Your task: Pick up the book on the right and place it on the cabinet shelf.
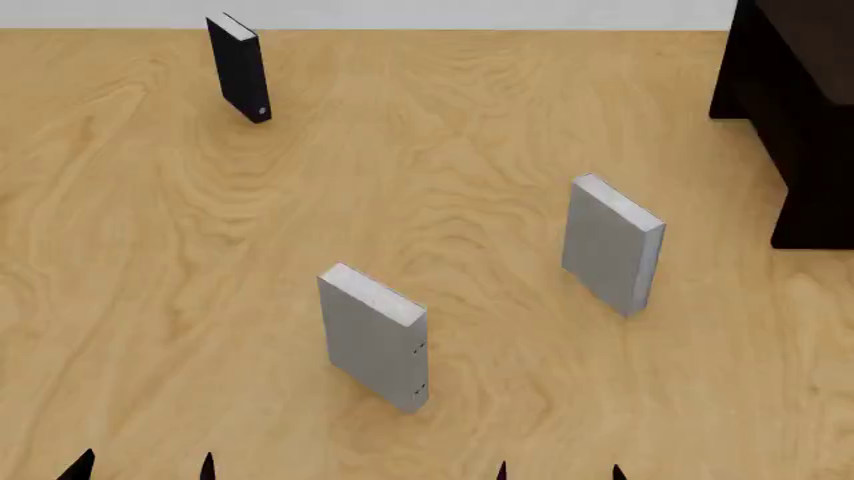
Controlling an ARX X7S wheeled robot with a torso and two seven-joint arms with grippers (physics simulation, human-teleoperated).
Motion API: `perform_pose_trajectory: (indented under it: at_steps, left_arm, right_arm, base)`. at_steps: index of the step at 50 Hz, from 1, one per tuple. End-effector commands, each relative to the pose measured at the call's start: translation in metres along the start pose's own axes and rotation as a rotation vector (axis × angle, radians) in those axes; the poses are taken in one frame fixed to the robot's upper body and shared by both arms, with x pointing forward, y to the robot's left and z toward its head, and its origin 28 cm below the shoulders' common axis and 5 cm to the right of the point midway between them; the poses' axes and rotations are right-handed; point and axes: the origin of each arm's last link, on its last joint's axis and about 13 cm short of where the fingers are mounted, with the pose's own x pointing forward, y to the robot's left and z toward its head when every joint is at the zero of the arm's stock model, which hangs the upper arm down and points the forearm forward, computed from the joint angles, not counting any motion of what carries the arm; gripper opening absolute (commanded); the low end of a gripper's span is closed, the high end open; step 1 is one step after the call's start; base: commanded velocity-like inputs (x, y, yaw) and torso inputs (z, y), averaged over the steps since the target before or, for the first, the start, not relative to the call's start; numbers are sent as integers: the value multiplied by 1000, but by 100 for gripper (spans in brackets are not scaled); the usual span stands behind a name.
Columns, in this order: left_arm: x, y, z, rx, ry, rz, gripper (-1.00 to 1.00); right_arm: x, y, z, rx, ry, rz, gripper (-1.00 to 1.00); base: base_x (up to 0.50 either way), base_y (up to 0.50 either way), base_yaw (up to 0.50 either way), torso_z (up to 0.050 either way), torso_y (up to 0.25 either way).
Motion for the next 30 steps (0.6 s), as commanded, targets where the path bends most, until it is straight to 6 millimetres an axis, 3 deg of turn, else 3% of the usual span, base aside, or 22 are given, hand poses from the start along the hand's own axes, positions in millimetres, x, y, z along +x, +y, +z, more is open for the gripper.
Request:
perform_pose_trajectory:
  at_steps: [1, 7, 22, 30]
  left_arm:
    - [0, 0, 0, 10, 0, 0, 100]
    - [-3, -2, 3, 20, -26, -32, 100]
    - [31, -4, 61, 5, -130, -20, 100]
    - [51, -6, 89, 24, -167, -17, 100]
  right_arm:
    - [0, -2, 0, 0, 0, 0, 100]
    - [3, 0, 2, -63, -2, -30, 100]
    - [19, -13, 92, -122, -181, -41, 100]
    - [29, -21, 103, -123, -200, -45, 100]
  base:
    - [0, 0, 0, 0, 0]
    - [0, 0, 0, 24, 0]
    - [0, 0, 0, 50, 0]
    - [0, 0, 0, 50, 0]
